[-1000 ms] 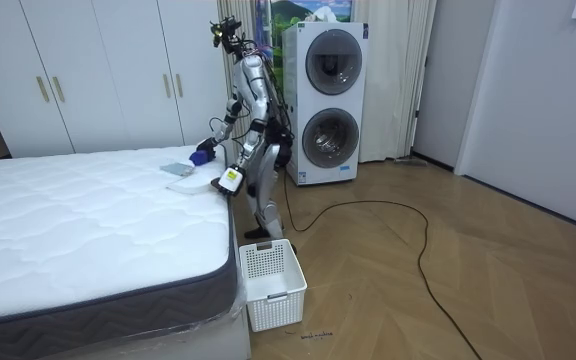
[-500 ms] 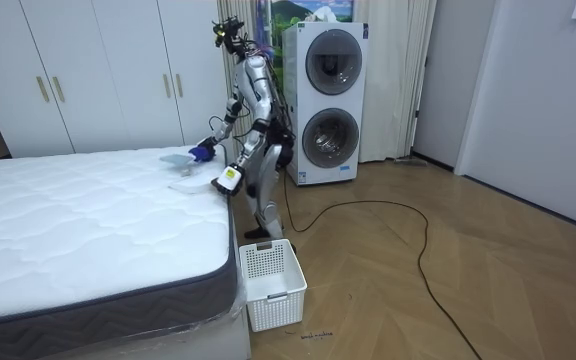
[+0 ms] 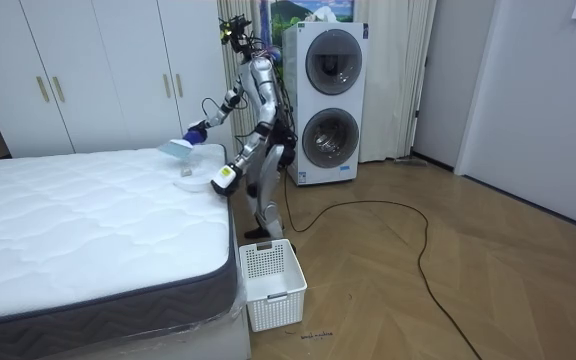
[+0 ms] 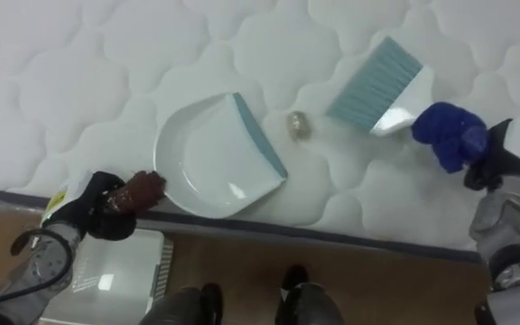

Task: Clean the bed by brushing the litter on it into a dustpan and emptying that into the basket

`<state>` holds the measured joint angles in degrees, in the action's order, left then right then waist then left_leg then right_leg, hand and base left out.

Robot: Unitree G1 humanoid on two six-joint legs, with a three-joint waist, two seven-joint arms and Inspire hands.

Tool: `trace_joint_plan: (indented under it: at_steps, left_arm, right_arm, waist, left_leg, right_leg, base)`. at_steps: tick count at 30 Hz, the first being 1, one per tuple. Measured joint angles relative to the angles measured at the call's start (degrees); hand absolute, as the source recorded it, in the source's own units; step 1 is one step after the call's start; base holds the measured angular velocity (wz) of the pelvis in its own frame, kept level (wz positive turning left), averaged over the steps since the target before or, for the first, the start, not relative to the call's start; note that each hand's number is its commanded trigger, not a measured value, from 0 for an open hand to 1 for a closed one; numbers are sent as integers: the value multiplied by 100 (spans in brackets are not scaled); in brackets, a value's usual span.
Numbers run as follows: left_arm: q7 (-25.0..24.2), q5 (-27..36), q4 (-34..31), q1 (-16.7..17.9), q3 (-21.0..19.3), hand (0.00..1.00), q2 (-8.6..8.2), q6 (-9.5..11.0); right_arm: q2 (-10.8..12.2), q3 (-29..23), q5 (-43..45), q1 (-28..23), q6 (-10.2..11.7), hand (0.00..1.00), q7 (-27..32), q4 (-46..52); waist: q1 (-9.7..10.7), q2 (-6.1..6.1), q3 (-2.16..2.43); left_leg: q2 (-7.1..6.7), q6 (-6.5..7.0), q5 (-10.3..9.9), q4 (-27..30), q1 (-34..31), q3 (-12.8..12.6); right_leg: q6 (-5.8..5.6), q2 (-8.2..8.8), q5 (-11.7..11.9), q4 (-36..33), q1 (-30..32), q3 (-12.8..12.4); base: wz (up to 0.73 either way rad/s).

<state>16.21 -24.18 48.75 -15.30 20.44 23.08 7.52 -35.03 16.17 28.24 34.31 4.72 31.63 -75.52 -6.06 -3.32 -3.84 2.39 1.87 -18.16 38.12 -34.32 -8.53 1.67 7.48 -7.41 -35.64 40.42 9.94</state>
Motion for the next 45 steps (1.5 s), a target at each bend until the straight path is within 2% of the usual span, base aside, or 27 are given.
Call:
trace_joint_plan:
  at_steps: [2,4,6,8,11,18,20,25,29,32,39,45]
  left_arm:
    - [12,-145,-96,12,49,100,184,-2]
    - [54,-179,-106,4,130,100,293,-3]
    - [90,-187,-104,30,135,100,332,-8]
    - [106,-257,-235,75,127,100,387,-134]
    - [111,-297,-331,36,221,100,502,-237]
    - [152,-559,-257,-66,222,100,539,-265]
    - [212,-630,-241,-59,226,100,540,-277]
    - [247,-687,-273,-65,221,100,553,-338]
    - [233,-680,-277,-62,223,100,551,-335]
    - [234,-674,-270,-35,218,100,556,-343]
    - [241,-662,-259,17,228,100,541,-348]
    - [292,-583,-218,48,239,100,516,-390]
  right_arm:
    - [-105,54,497,111,-45,100,67,17]
    - [-111,59,761,178,-101,100,159,16]
    - [-111,56,1165,229,-127,100,251,16]
    - [-134,59,1959,392,-209,100,266,18]
    - [-153,270,2463,571,-385,100,276,55]
    - [-288,714,3936,676,-561,100,291,706]
    - [-304,1011,4403,681,-643,100,295,943]
    - [-318,1401,4840,674,-915,100,258,1442]
    - [-319,1418,4980,675,-1063,100,112,1669]
    - [-318,1424,5216,674,-1114,100,-56,1788]
    - [-316,1469,5493,674,-1200,100,-73,1928]
    - [-316,1639,5329,665,-1243,100,-105,1923]
  waist:
    - [-2,0,0]
    - [25,0,0]
    - [102,-2,-1]
    - [136,-34,-14]
    - [134,-76,-26]
    - [86,-212,-42]
    - [77,-271,-58]
    - [5,-342,-55]
    - [-78,-356,-52]
    - [-100,-356,-51]
    - [-118,-354,-52]
    - [-118,-345,-58]
  left_leg:
    - [35,-9,6,-38,7,-29]
    - [44,-17,12,-63,0,-20]
    - [40,-20,15,-100,-2,-25]
    - [35,-19,15,-130,-14,-70]
    - [39,-19,15,-135,-12,-82]
    - [56,-19,15,-135,22,-76]
    - [79,-21,14,-147,82,-78]
    - [113,-41,27,-217,96,-71]
    - [137,-51,33,-252,102,-69]
    - [190,-56,35,-249,118,-55]
    - [188,-56,35,-287,195,-43]
    - [171,-59,33,-275,183,-13]
  right_leg:
    - [26,-25,57,78,-1,22]
    - [33,-38,69,83,-1,34]
    - [31,-33,65,85,3,38]
    - [26,-31,60,78,62,1]
    - [25,-46,58,81,77,-22]
    - [27,-56,60,79,54,-21]
    - [27,-59,60,91,-7,-20]
    - [56,-126,134,281,-80,42]
    - [65,-153,149,344,-93,81]
    - [108,-141,177,421,-169,288]
    - [108,-134,176,420,-232,319]
    - [136,-59,191,402,-250,475]
  base:
    - [-14]
    - [-3]
    - [0]
    - [-6]
    - [-6]
    - [-3]
    - [0]
    - [-2]
    - [-1]
    - [-3]
    - [0]
    - [4]
